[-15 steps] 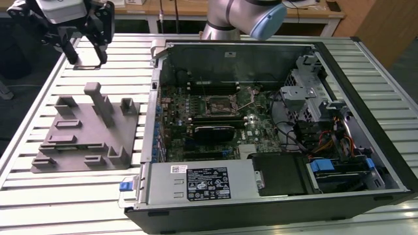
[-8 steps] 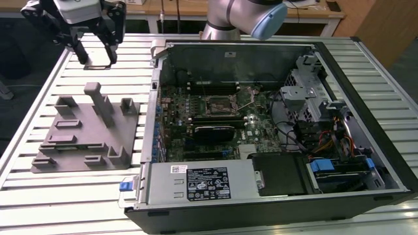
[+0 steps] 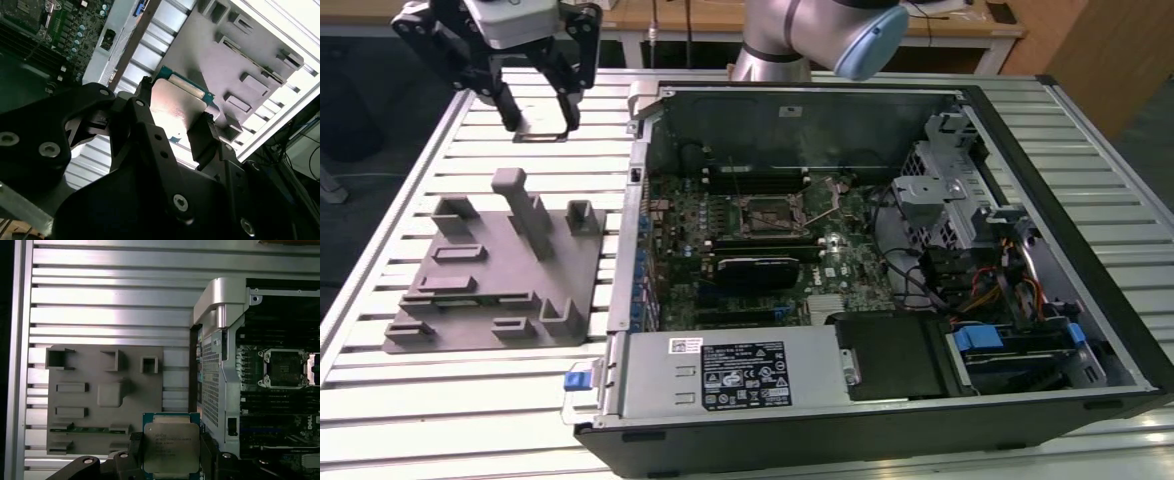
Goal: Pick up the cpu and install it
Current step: 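Pick up the cpu and move it towards the insertion slot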
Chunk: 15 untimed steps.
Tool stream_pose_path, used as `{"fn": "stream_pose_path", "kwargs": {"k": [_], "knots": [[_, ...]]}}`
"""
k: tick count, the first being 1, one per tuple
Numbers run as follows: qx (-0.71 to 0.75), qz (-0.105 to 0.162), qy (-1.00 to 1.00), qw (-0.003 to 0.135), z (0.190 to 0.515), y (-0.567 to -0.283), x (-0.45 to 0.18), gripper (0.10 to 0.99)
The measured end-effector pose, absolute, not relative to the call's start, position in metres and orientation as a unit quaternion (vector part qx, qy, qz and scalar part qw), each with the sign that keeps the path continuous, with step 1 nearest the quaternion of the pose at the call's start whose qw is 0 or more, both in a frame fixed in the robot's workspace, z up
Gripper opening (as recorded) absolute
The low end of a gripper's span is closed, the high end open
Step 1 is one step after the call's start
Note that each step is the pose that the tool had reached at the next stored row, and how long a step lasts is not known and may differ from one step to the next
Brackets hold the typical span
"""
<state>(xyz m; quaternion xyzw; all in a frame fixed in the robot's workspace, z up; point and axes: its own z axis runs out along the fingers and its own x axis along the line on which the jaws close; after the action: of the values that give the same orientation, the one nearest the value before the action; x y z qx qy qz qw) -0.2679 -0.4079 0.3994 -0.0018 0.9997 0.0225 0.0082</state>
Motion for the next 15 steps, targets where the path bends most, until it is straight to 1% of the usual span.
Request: {"fn": "stream_pose_path", "kwargs": {"k": [15], "knots": [[-0.002, 0.023, 1.0, 0.008, 0.399, -0.408, -0.23, 0.541]]}}
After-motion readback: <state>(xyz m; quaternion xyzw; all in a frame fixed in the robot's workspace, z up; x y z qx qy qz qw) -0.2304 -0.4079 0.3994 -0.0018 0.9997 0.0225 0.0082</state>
